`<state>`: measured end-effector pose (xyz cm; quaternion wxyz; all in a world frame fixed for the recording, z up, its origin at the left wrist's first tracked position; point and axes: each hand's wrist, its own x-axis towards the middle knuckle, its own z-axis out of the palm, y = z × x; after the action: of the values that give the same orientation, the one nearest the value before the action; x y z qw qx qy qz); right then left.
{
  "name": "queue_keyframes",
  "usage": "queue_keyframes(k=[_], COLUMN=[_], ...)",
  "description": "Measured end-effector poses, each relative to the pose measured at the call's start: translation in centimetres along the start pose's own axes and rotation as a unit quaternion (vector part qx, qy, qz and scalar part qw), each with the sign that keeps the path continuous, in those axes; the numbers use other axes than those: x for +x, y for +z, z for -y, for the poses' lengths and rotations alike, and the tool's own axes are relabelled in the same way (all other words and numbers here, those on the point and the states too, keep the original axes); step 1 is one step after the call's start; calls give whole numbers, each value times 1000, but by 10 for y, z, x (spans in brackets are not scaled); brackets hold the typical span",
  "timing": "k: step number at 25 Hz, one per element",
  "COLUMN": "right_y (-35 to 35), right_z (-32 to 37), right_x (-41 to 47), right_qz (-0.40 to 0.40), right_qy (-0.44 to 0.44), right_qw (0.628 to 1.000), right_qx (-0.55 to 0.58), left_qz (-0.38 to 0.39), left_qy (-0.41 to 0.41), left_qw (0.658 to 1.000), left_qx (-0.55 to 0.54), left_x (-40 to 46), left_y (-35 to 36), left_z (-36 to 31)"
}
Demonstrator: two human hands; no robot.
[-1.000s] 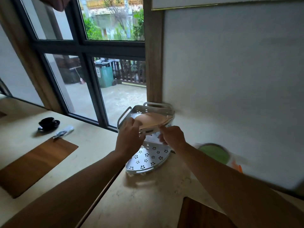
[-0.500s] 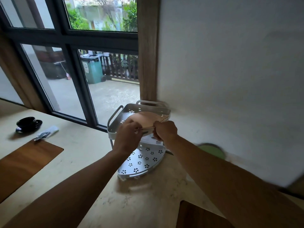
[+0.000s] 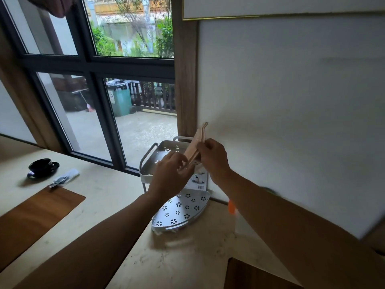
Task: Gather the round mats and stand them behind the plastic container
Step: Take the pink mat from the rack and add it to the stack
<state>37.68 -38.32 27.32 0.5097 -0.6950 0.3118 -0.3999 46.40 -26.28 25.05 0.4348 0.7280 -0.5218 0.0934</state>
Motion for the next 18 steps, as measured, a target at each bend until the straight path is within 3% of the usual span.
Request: queue_keyframes(k=[3, 6, 8, 11, 15, 16, 18], right_y=[-36, -80, -109, -147, -192, -203, -222], right_z=[13, 20, 21, 20, 14, 12, 3], right_x=[-14, -30, -48, -72, -99, -105, -115], right_qz=[13, 44, 66, 113, 131, 122, 92], right_qy=[-3, 4, 19, 43, 74, 81, 92], right_qw=[996, 993, 992, 985, 975, 976, 980], right_qx=[89, 114, 107, 124, 161, 161, 152], left_qz=[-2, 57, 157, 272, 359, 357, 340], left_qy=[-52, -214, -337, -458, -472, -460, -414], left_qw=[997, 958, 883, 750, 577, 555, 570], left_qx=[-58, -183, -287, -393, -563, -594, -623], left_x=[-4, -5, -16, -41, -69, -73, -80], left_y=[-6, 3, 16, 39, 74, 80, 90], left_z=[-21, -41, -54, -74, -95, -103, -114])
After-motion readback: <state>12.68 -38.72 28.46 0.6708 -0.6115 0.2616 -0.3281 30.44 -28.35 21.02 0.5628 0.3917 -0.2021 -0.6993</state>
